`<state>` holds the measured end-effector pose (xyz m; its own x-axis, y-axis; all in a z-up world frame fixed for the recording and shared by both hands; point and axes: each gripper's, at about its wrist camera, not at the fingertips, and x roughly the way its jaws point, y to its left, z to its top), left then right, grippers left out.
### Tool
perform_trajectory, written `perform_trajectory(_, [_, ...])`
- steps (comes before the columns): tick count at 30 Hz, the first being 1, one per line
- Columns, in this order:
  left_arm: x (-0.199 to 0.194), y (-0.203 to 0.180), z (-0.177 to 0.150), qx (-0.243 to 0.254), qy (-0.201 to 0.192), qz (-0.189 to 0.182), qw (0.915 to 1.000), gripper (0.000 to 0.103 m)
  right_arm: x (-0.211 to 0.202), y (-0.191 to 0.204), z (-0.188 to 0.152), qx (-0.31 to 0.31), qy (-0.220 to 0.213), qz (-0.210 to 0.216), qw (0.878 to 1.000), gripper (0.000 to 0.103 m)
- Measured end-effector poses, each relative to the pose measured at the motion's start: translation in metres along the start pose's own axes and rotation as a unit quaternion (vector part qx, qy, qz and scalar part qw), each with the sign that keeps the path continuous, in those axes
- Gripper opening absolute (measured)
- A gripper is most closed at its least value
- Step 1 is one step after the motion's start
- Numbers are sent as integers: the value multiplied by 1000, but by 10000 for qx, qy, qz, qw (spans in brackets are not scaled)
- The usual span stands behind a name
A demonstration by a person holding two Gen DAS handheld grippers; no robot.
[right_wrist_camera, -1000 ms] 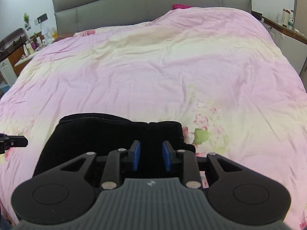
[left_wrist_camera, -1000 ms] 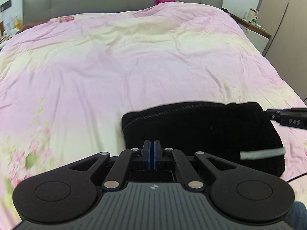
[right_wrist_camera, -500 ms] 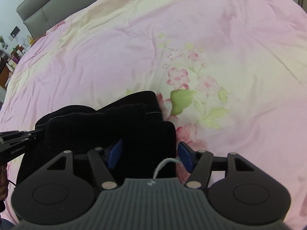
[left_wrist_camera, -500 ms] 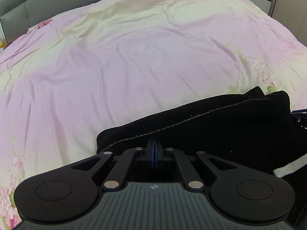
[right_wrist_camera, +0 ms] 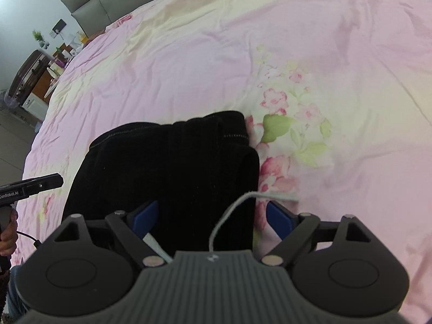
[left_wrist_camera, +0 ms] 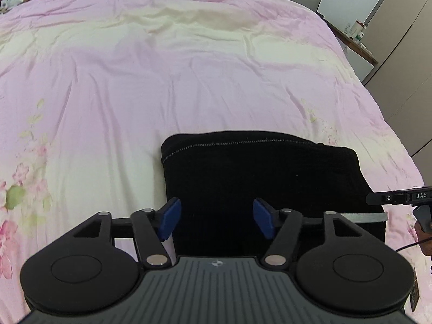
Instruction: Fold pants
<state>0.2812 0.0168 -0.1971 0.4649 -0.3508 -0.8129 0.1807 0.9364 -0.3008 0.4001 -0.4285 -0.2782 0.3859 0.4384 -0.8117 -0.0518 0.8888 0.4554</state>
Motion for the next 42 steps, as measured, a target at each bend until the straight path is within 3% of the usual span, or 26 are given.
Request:
perform_trajectory(5, [22,38,-13,-959,238,-562,9935,81,17,-27,-7,413,374,603,9966,84])
perform_trajectory(10, [53,68,-20,-1760,446,-1174,9763,82,45,-51,-8,901,579,1156,9875,84])
perform_trajectory(14, [76,76,-20,-1969,587,-1468,9676,86,63,-61,-8,1052,690,1493,9808,84])
perform_trajectory(18, [94,81,-22,-2181,672,-1736,9580,77,74,-70,-11,1178,720,1827,9734,77])
perform_trajectory(22, [93,74,-20,-2042,649,-1532,9647,64,75,-70,-17,1315,652,1949,9698,68])
perform_trajectory(25, [81,61,-17,-1746,613,-1241,9749,56,67,-61,-17,1242,623,1874,9724,57])
perform_trajectory(29, [69,44,-14,-1480,519,-911,9834,49,50,-41,-12,1004,537,1638,9799,52])
perform_trajectory(36, [40,36,-13,-1324,301,-945,9862,47,10,-1,-3,695,234,1469,9864,48])
perform_trajectory(42, [-5,60,-3,-1332,-114,-1033,9856,47,-19,45,8,393,31,1478,9882,48])
